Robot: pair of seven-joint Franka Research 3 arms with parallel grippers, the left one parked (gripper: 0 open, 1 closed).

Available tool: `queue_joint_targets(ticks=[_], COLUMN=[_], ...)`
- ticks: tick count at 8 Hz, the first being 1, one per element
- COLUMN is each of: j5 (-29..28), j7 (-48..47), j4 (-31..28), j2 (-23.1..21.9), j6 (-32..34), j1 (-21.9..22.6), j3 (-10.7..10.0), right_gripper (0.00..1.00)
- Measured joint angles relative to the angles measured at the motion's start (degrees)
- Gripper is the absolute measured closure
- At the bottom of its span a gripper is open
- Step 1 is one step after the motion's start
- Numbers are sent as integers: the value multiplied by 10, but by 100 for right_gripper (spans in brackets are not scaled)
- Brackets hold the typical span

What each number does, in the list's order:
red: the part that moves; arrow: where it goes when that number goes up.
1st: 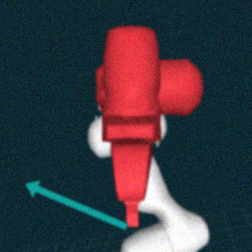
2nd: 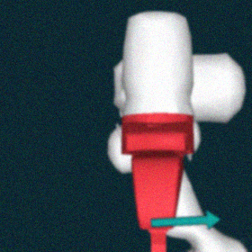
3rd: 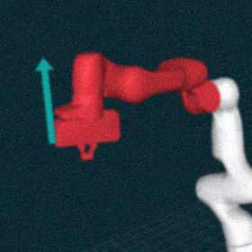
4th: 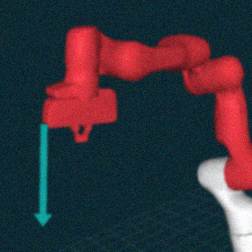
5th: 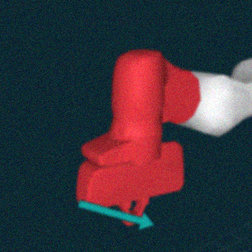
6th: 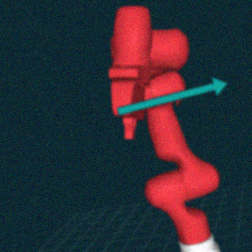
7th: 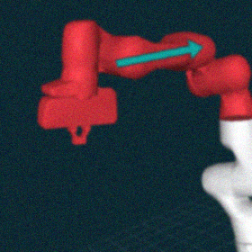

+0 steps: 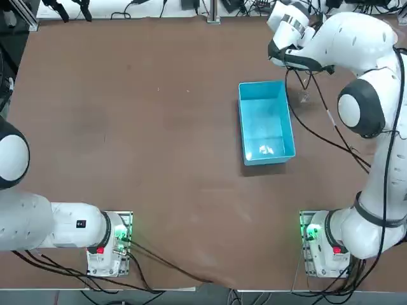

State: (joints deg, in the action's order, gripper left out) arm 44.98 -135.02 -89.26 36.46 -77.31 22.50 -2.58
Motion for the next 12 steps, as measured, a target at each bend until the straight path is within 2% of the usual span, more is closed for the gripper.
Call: queue_joint_targets(ticks=[10, 12], j5=[-25, -25], j7=[-65, -66], j4=[1, 2], j2=[46, 46], j6=[-34, -34], j1=[1, 2], j3=[0, 1], right_gripper=[91, 59])
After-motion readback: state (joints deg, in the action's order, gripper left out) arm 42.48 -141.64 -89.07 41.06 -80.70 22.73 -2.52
